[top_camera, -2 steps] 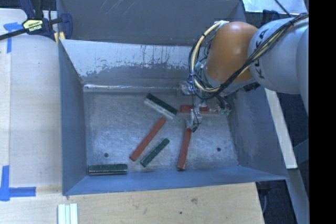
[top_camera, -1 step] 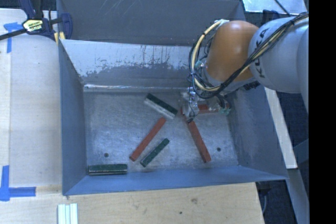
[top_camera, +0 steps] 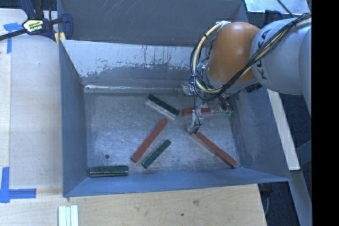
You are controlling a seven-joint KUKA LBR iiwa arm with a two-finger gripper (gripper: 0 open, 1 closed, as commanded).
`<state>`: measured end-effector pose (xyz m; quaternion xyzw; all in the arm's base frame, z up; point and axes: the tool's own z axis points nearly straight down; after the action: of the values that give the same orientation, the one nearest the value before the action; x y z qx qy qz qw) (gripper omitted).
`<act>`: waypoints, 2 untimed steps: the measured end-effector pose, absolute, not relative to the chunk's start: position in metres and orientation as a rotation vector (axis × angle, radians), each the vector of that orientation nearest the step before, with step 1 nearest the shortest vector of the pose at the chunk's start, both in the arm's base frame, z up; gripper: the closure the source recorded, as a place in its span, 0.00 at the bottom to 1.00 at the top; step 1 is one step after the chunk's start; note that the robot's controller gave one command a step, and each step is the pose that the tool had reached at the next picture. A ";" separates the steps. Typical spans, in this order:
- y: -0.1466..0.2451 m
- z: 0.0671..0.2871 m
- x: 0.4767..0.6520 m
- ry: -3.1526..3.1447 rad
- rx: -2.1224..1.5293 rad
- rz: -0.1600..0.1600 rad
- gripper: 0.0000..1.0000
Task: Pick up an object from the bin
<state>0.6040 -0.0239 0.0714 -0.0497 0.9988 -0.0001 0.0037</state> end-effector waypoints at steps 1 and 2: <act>-0.024 0.073 0.605 3.129 -0.155 -0.001 1.00; -0.022 0.192 0.598 3.128 -0.089 -0.001 1.00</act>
Offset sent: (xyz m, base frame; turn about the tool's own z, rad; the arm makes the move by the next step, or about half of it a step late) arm 0.0000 0.0000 0.0000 0.0000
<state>0.5976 -0.0225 0.1922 -0.0285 0.9996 -0.0003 0.0063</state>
